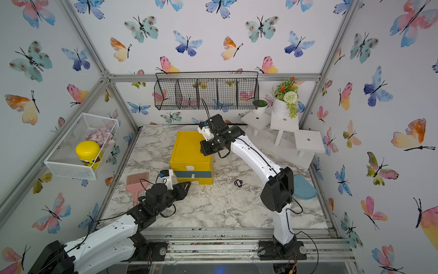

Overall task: Take the keys out of the drawer
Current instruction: Open the drawer in the storage box.

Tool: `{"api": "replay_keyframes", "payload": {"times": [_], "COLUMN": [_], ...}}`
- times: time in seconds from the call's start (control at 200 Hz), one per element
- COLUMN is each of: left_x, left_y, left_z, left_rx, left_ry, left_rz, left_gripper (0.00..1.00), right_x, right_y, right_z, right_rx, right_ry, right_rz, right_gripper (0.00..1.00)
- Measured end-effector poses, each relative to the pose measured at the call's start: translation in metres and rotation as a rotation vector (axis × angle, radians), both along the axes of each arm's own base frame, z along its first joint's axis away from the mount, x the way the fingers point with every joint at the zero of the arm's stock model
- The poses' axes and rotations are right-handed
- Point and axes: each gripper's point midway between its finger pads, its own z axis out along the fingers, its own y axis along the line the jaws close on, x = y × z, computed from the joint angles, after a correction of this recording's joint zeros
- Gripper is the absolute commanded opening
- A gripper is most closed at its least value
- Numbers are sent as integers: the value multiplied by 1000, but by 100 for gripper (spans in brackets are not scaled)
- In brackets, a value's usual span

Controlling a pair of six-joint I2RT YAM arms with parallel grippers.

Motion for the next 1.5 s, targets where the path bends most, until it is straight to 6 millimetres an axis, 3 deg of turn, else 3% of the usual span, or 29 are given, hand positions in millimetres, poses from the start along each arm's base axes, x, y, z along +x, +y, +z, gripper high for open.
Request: {"api": "replay_keyframes", "payload": {"times": [0.43, 0.836, 1.161, 1.497], "left_x": [21, 29, 33, 36], "left_y": [-23, -29, -28, -20], "left_z": [1, -10, -10, -11], "left_rx": [0, 35, 33, 40], "left_ry": [-2, 13, 3, 3], "left_rz": [-29, -40, -22, 29], "left_gripper": [35, 22, 31, 32], "right_x": [-2, -1, 0, 1], "right_y": [-2, -3, -4, -5], "right_z": [0, -1, -1, -1], "right_rx": [-6, -17, -21, -27], "right_ry": [0, -8, -12, -15], "right_rz": [5, 8, 4, 0], "right_gripper": [14, 13, 13, 13]}}
